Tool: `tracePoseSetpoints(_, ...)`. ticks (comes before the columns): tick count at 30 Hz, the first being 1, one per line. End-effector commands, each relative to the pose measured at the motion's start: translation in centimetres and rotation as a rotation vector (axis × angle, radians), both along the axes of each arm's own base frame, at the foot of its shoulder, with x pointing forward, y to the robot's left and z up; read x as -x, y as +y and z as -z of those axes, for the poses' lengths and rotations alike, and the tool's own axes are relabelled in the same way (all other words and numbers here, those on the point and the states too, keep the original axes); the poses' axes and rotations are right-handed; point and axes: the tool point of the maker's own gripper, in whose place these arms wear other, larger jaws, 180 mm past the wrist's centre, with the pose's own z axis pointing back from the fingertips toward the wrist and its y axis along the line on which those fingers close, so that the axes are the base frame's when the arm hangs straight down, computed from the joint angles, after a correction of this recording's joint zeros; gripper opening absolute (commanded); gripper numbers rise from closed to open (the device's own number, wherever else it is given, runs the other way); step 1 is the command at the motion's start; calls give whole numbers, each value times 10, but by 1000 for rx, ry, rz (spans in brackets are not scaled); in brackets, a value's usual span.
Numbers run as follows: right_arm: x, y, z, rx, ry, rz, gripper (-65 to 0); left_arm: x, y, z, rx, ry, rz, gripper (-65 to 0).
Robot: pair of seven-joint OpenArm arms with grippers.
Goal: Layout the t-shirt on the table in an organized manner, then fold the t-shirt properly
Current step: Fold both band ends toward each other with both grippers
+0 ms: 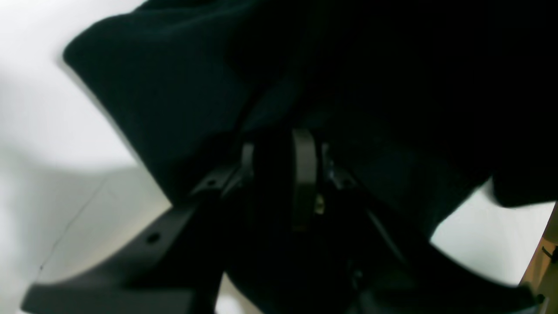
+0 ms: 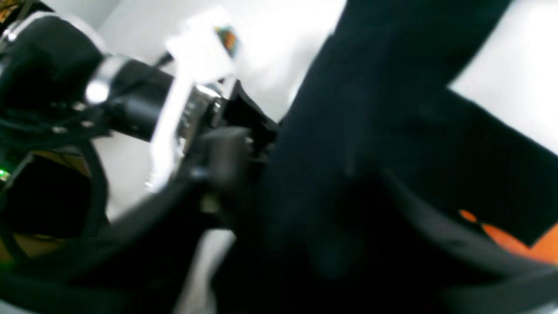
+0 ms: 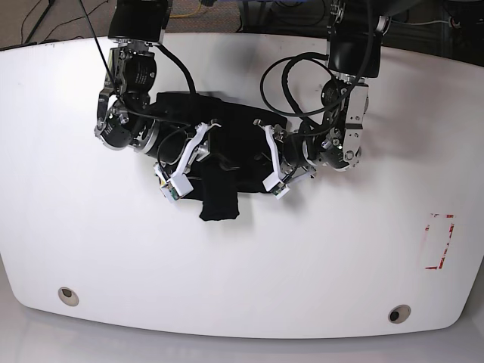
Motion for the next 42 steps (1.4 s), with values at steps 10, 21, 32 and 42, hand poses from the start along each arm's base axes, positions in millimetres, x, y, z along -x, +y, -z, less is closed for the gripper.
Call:
tracePoseSetpoints(10,-5,10,-32,-40,-102,-22,-67,24,29,23,-212,83,46,-376)
tracePoseSetpoints(21,-4,4,-40,5,-142,-40,-67,-2,20,-28,-108,-52,10,-287)
tracePoseSetpoints(32,-4,-9,-42,54,-161,-41,-67,-27,61,-71,76,-94,-198,-286)
tracePoseSetpoints(42,2,-8,-41,20,-147,-53,-67,-35,75,-106,251,-141,-203,-286)
